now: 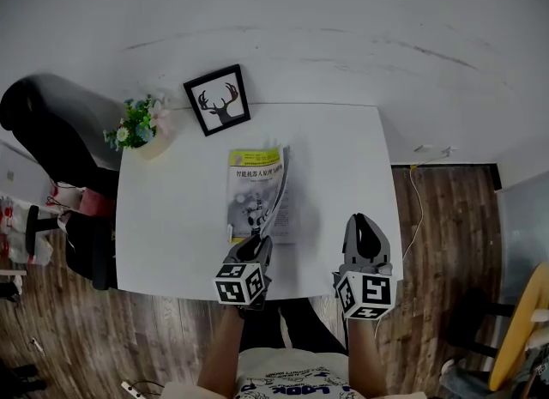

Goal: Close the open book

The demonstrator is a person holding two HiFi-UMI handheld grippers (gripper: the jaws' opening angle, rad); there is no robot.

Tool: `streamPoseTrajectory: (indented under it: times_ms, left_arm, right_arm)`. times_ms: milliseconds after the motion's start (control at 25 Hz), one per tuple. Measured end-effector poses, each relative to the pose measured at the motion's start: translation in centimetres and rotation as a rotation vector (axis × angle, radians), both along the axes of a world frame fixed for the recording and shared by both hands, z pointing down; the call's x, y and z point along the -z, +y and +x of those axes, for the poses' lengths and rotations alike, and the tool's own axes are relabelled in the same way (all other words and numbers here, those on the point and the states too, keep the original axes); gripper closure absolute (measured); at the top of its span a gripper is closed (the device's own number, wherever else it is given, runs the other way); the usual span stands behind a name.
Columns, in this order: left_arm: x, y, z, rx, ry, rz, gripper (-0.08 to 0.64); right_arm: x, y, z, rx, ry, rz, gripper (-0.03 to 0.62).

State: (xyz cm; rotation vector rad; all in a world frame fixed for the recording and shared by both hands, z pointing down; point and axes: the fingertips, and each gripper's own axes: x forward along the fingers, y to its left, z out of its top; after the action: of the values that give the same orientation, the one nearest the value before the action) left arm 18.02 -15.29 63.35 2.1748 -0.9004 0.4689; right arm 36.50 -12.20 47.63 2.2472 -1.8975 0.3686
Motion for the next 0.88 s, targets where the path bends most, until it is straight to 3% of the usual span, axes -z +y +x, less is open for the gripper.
streamPoseTrajectory:
  times_ms: [440,880]
  left_arm:
    - [-1.8,1.3,2.5,-0.089,-0.134,0.033,0.405]
    - [-1.9,2.1,3.5,-0.168,-0.166,0.058,0.336]
  right_arm:
    - [-0.4,1.4,1.4,-0.041,-0.007,-0.010,0.561]
    - [-0.7,1.9,1.7,-0.046,-0.022,-0.009,0.561]
